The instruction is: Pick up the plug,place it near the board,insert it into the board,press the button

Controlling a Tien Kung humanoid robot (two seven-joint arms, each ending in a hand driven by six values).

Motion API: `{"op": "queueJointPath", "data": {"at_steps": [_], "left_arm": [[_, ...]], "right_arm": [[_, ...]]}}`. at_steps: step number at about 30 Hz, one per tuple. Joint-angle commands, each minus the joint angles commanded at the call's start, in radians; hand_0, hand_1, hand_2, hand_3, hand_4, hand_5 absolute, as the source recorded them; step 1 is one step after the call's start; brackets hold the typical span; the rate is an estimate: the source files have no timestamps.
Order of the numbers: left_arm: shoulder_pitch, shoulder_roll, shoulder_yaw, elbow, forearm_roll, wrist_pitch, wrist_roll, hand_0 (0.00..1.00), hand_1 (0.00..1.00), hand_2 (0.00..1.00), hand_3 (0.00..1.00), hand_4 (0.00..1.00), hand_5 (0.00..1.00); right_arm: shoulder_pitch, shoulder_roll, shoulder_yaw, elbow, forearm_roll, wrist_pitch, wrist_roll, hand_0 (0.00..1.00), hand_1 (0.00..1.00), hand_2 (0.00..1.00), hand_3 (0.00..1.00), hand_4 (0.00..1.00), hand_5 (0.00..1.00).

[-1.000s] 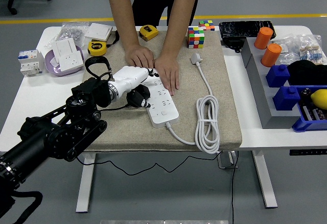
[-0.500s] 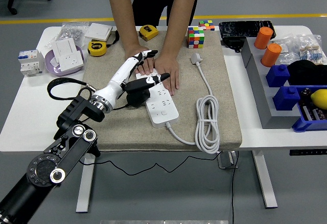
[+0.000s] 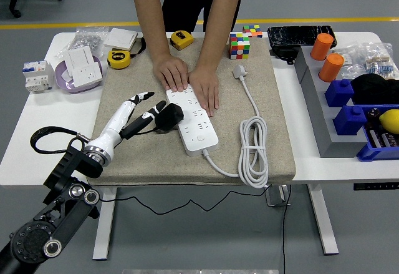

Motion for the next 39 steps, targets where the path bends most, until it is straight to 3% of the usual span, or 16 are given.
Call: {"op": "queueJointPath", "data": {"at_steps": [4,11,26,39], "left_arm": [[-0.009,0.017,0.047,0.026,0.049,-0.007,0.006,0.998,0.995,0.965,0.927,0.869,0.998],[-0.035,0.019,0.099,0.05,0.083,-0.009,0.007,0.998,0.988,0.956,0.921,0.867,0.998],[-0.066,0.007,0.127,0.061,0.113,-0.016,0.018,0.998,0.982,0.944,0.908,0.872,0.998],[-0.11,0.015,0.171,0.068,0.13,-0.023,0.027,0.998,0.972,0.935,0.905,0.875,0.998]], "right_arm": [[-0.001,0.0,0.002,0.0,-0.003,0.001,-0.001,0.818,0.72,0.696,0.585,0.786,0.479],[-0.002,-0.002,0.003,0.0,-0.004,0.001,-0.002,0.817,0.72,0.696,0.585,0.79,0.48],[0.002,-0.001,0.002,0.0,-0.001,0.001,-0.002,0.817,0.721,0.695,0.586,0.796,0.486],[0.006,-0.002,0.003,0.0,0.0,0.0,-0.002,0.817,0.719,0.695,0.587,0.802,0.489]]}}
